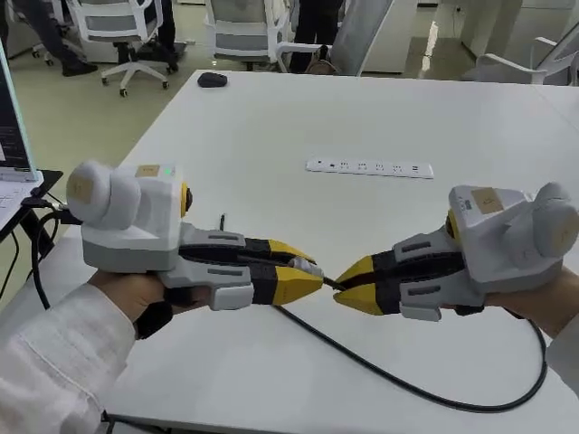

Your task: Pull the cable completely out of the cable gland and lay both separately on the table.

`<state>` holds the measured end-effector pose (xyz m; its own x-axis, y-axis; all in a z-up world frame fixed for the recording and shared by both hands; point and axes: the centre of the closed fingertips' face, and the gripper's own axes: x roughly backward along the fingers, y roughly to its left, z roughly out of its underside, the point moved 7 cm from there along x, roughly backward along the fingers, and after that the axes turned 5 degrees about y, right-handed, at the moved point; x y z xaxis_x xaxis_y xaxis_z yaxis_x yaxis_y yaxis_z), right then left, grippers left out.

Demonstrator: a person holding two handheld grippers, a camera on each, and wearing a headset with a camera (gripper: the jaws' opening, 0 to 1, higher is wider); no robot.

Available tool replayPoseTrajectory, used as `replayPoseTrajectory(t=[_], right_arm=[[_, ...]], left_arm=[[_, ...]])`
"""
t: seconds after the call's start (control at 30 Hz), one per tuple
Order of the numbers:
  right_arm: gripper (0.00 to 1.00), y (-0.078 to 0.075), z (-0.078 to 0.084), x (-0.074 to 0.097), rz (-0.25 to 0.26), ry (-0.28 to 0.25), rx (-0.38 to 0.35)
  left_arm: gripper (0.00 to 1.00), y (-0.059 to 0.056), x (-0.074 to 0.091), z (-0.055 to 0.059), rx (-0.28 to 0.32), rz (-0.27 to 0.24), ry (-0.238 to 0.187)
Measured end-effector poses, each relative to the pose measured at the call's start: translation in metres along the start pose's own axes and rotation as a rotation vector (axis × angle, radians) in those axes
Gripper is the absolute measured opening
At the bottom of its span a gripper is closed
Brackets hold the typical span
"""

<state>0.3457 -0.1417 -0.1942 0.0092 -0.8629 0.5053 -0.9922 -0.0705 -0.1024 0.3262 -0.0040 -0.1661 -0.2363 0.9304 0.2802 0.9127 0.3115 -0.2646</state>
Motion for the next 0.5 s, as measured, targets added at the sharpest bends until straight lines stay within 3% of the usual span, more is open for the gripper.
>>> replayPoseTrajectory(t=[0.3, 0.5], right_arm=[[0.04, 0.0, 0.012, 0.002, 0.0, 0.037, -0.004], [0.04, -0.004, 0.028, 0.007, 0.014, 0.071, -0.033]], left_arm=[[0.16, 0.002, 0.0, 0.0, 0.007, -0.001, -0.002], [0.16, 0.004, 0.005, 0.001, 0.017, -0.017, -0.009]])
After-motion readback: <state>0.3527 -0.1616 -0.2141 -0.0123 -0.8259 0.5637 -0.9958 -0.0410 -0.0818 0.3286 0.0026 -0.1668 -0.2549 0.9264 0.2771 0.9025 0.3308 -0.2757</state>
